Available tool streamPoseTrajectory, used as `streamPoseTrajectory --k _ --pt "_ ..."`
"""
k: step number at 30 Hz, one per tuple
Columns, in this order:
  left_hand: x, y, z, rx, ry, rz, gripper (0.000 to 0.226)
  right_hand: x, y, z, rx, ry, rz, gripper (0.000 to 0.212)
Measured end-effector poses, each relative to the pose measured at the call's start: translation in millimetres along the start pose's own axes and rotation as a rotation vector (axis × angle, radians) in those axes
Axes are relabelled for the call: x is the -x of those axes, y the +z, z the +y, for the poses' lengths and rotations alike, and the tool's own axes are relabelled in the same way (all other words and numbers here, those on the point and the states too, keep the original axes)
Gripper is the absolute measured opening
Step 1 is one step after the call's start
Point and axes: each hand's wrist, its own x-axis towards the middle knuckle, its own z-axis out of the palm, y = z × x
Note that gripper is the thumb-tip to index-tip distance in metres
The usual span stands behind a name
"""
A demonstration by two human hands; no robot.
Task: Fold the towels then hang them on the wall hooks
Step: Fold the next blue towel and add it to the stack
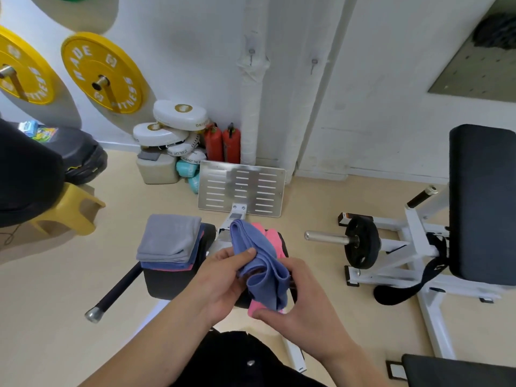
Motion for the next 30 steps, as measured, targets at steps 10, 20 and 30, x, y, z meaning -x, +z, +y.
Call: streamPoseTrajectory --k 10,20,30 --pt "2 6 3 -0.142 0.078 0.031 0.021 1 -8 4 -0.162 0.061 0.302 0.018" --pt "5 20 -11 -0.453 0.052 0.025 0.015 -12 3 10 0.042 0.083 0.229 0.037" --pt "2 7 -2 -0.288 0.080 0.042 0.018 -19 20 5 0.393 -0.169 0.063 0.034"
